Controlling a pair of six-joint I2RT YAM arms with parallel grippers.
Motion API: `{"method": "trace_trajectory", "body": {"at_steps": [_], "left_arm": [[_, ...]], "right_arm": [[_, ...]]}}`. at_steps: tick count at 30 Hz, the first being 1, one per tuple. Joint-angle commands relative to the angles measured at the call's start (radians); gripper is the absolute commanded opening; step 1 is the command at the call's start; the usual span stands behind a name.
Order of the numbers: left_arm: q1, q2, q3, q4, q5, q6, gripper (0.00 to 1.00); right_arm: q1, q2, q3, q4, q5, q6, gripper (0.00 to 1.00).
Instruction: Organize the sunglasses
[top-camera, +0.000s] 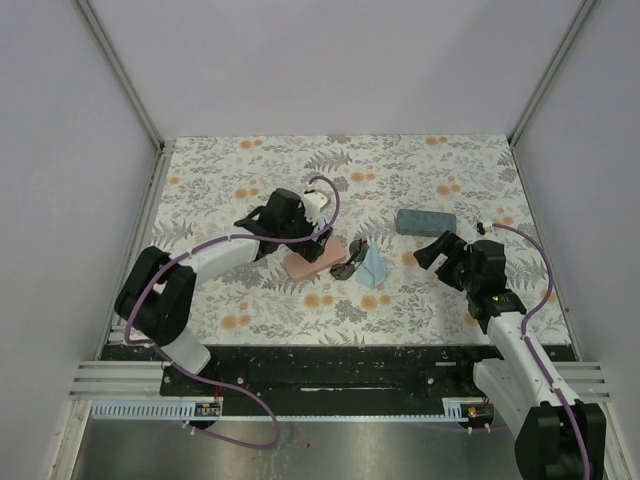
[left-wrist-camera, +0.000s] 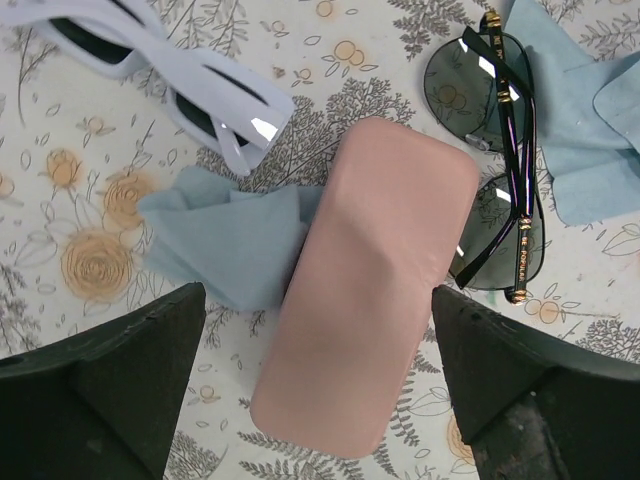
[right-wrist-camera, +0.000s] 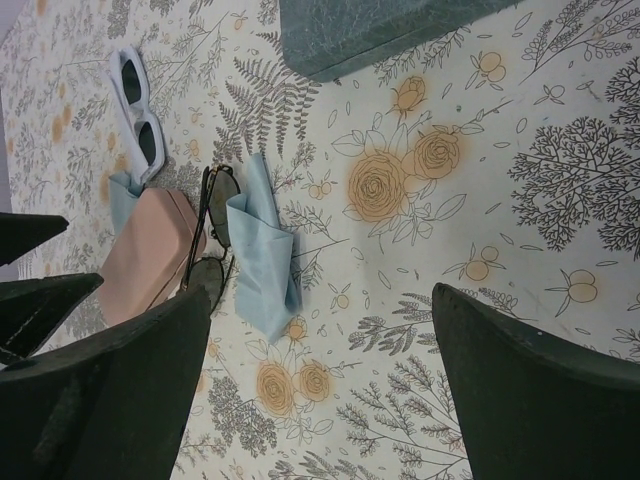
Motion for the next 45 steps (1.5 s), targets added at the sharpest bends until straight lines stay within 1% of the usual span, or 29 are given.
{"method": "trace_trajectory", "body": {"at_steps": [1,4,8,13,20,24,26,27,29,31,32,33,34,36,37,41,43,45], "left_arm": [[-0.007,0.059,0.11,-0.14,0.095,0.158,0.99],[-0.006,0.091,0.127,-0.148,0.126,0.155,0.99],[-0.007,0.174,0.208,-0.245,0.163,0.161,0.99],[-0.006,0.194,0.213,-0.24,0.215,0.161,0.99],[-0.007,0.203,0.213,-0.24,0.212,0.154,0.94],[-0.018,0.22,0.213,-0.24,0.16,0.154,0.94],[-0.026,0.231,0.22,-0.248,0.137,0.155,0.92],[-0.029,0.236,0.22,-0.248,0.123,0.154,0.89],[-0.035,0.239,0.223,-0.246,0.095,0.151,0.88],[-0.041,0.236,0.225,-0.242,0.063,0.151,0.82],[-0.046,0.233,0.225,-0.24,0.048,0.151,0.71],[-0.046,0.226,0.225,-0.234,0.036,0.144,0.63],[-0.046,0.22,0.227,-0.229,0.023,0.138,0.6],[-0.046,0.199,0.223,-0.223,0.023,0.129,0.49],[-0.046,0.191,0.227,-0.223,0.023,0.121,0.46],[-0.046,0.142,0.236,-0.213,0.078,0.039,0.38],[-0.044,0.115,0.237,-0.194,0.132,-0.024,0.38],[-0.038,0.075,0.237,-0.176,0.181,-0.113,0.37]], "right_arm": [[0.001,0.003,-0.003,0.044,-0.025,-0.021,0.99],[0.001,0.017,0.002,0.047,-0.031,-0.023,1.0],[0.001,0.012,-0.004,0.062,-0.058,-0.027,0.99],[0.001,0.0,-0.009,0.064,-0.057,-0.027,0.99],[0.001,0.008,-0.007,0.066,-0.058,-0.029,0.99],[0.001,0.005,-0.006,0.059,-0.057,-0.027,1.0],[0.001,0.003,-0.007,0.061,-0.058,-0.027,0.99],[0.001,-0.001,-0.009,0.061,-0.057,-0.027,0.99],[0.001,-0.009,-0.01,0.061,-0.058,-0.027,1.0],[0.001,-0.011,-0.012,0.059,-0.055,-0.027,0.99],[0.001,-0.012,-0.013,0.058,-0.054,-0.027,0.99],[0.001,-0.012,-0.013,0.061,-0.055,-0.027,0.99],[0.001,-0.012,-0.013,0.059,-0.054,-0.027,0.99],[0.001,-0.009,-0.012,0.059,-0.054,-0.027,0.99],[0.001,-0.007,-0.01,0.059,-0.055,-0.027,0.99],[0.001,0.009,-0.012,0.081,-0.089,-0.035,1.0],[0.001,0.029,-0.012,0.111,-0.136,-0.036,0.99],[0.001,0.061,-0.018,0.194,-0.225,-0.023,0.99]]}}
